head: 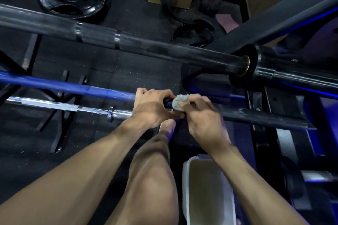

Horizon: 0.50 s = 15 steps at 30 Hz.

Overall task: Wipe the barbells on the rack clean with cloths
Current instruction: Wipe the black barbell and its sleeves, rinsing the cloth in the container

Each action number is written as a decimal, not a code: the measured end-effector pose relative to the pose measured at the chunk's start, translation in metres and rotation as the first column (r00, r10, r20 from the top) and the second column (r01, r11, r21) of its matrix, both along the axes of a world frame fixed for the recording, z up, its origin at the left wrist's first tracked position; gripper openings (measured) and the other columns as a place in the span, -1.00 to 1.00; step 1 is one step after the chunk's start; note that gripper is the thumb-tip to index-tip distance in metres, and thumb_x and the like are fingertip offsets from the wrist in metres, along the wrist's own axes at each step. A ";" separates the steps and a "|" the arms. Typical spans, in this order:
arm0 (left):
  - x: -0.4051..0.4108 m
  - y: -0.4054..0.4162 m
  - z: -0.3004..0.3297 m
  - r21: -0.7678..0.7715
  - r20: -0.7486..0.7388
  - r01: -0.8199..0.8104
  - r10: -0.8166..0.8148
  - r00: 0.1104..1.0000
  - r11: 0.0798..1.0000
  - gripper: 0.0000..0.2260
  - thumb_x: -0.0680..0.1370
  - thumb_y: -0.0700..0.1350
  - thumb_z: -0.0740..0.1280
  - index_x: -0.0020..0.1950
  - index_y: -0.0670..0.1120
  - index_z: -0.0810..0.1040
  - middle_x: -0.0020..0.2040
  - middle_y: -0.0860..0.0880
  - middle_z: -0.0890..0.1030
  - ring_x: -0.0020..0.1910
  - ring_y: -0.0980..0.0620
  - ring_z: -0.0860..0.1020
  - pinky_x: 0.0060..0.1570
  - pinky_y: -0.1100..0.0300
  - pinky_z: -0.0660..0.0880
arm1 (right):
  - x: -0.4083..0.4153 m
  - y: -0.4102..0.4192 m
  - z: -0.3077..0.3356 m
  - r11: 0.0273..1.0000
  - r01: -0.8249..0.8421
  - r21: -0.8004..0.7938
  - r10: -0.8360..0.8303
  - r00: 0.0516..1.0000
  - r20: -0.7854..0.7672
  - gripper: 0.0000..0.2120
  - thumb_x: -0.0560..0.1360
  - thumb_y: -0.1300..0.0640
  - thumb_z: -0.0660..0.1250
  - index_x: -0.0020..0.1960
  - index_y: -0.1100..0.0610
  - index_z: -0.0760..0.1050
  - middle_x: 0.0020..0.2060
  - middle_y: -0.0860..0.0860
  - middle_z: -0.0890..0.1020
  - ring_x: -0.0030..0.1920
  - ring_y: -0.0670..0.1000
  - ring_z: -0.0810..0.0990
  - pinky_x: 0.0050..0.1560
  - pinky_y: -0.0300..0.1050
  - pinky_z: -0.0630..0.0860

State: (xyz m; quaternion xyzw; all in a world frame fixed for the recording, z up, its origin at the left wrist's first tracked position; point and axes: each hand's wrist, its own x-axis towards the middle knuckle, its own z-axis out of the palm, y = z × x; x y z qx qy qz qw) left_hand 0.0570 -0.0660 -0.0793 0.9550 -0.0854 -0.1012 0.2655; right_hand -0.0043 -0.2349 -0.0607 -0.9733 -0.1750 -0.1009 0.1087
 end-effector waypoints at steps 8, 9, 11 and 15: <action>0.002 0.001 -0.003 -0.057 -0.010 -0.028 0.027 1.000 0.998 -0.63 0.30 0.40 0.44 -0.18 0.14 0.55 -0.30 0.17 0.59 -0.27 0.27 0.41 0.14 0.11 0.27 | 0.017 0.010 0.006 0.989 0.025 0.149 -0.005 0.991 -0.132 -0.58 0.39 0.41 0.42 0.23 0.22 0.65 0.22 0.11 0.66 0.13 0.08 0.55 0.19 -0.17 0.53; 0.002 0.001 -0.002 -0.061 -0.013 -0.030 0.030 0.999 0.998 -0.62 0.29 0.40 0.42 -0.18 0.12 0.56 -0.30 0.15 0.60 -0.28 0.25 0.42 0.15 0.10 0.28 | 0.012 0.006 0.007 0.989 -0.005 0.148 0.023 0.993 -0.117 -0.55 0.37 0.41 0.43 0.26 0.22 0.64 0.22 0.10 0.66 0.10 0.06 0.55 0.16 -0.12 0.58; 0.002 0.000 -0.002 -0.056 -0.025 -0.017 0.016 1.000 0.998 -0.60 0.29 0.42 0.41 -0.18 0.13 0.55 -0.31 0.16 0.58 -0.28 0.25 0.41 0.14 0.11 0.27 | 0.013 0.000 0.004 0.989 0.000 0.147 0.015 0.995 -0.100 -0.53 0.36 0.42 0.43 0.26 0.23 0.64 0.22 0.11 0.66 0.06 0.09 0.59 0.14 -0.16 0.57; 0.004 0.001 0.000 -0.062 -0.034 -0.022 0.020 0.999 0.998 -0.63 0.32 0.47 0.43 -0.12 0.23 0.55 -0.29 0.28 0.50 -0.25 0.36 0.36 0.14 0.11 0.23 | 0.033 0.007 0.001 0.976 0.143 0.162 -0.116 0.980 -0.163 -0.60 0.38 0.33 0.35 0.19 0.25 0.67 0.18 0.20 0.67 0.01 0.15 0.62 0.20 -0.42 0.26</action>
